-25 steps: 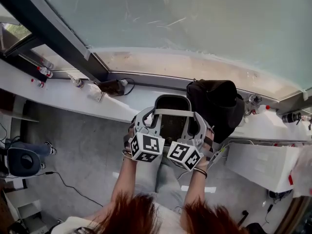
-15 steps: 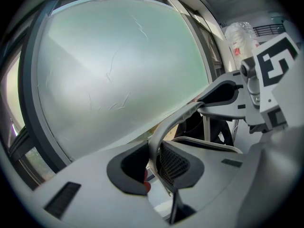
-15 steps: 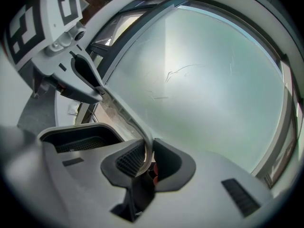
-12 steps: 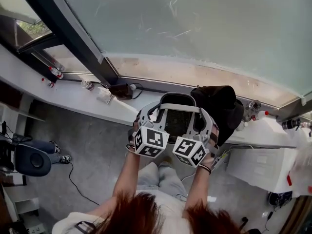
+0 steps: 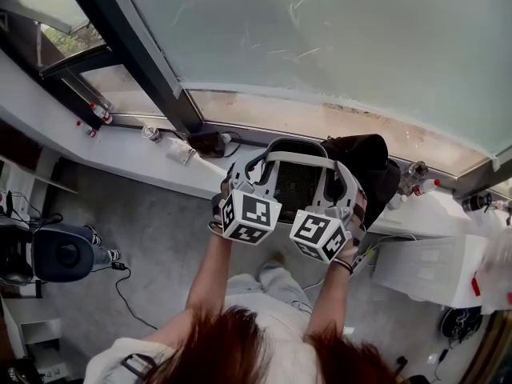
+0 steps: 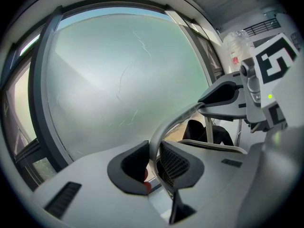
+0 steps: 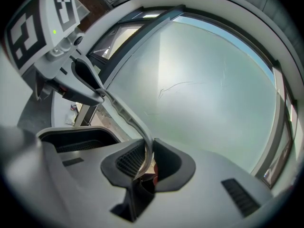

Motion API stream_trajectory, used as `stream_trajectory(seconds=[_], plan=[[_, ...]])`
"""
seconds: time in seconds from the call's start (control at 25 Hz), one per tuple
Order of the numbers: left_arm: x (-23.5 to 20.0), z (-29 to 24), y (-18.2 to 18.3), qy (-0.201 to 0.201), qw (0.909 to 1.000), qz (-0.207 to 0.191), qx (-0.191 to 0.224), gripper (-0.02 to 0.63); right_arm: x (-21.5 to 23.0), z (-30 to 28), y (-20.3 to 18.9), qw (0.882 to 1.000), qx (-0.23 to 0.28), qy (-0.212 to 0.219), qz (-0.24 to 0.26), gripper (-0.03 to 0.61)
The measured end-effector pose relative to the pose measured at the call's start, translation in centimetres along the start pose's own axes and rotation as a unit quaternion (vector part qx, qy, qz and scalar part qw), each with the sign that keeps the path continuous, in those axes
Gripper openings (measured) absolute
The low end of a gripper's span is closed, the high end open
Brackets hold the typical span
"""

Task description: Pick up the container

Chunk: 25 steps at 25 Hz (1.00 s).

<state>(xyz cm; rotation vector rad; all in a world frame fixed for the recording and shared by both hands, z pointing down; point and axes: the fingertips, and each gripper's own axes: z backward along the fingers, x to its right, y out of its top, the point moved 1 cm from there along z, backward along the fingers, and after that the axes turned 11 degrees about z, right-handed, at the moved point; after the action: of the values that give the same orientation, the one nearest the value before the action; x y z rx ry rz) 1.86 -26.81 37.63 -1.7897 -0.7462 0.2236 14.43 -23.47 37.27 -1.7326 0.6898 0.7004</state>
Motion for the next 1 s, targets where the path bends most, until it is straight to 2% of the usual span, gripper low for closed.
stream_trajectory(seconds=[0.56,1.0], plan=[[1.0,8.0,2.0,0.004,0.9989,-0.011,0.045,0.075,1.2,7.9,3.2,0.999,0.023,-0.033,0.001,0.071],[2.5,16.7,1.3,0.020,0.9974,0.008,0.068,0.075,0.2,16.1,5.5,0.998,0.046,-0.045,0.008,0.071]])
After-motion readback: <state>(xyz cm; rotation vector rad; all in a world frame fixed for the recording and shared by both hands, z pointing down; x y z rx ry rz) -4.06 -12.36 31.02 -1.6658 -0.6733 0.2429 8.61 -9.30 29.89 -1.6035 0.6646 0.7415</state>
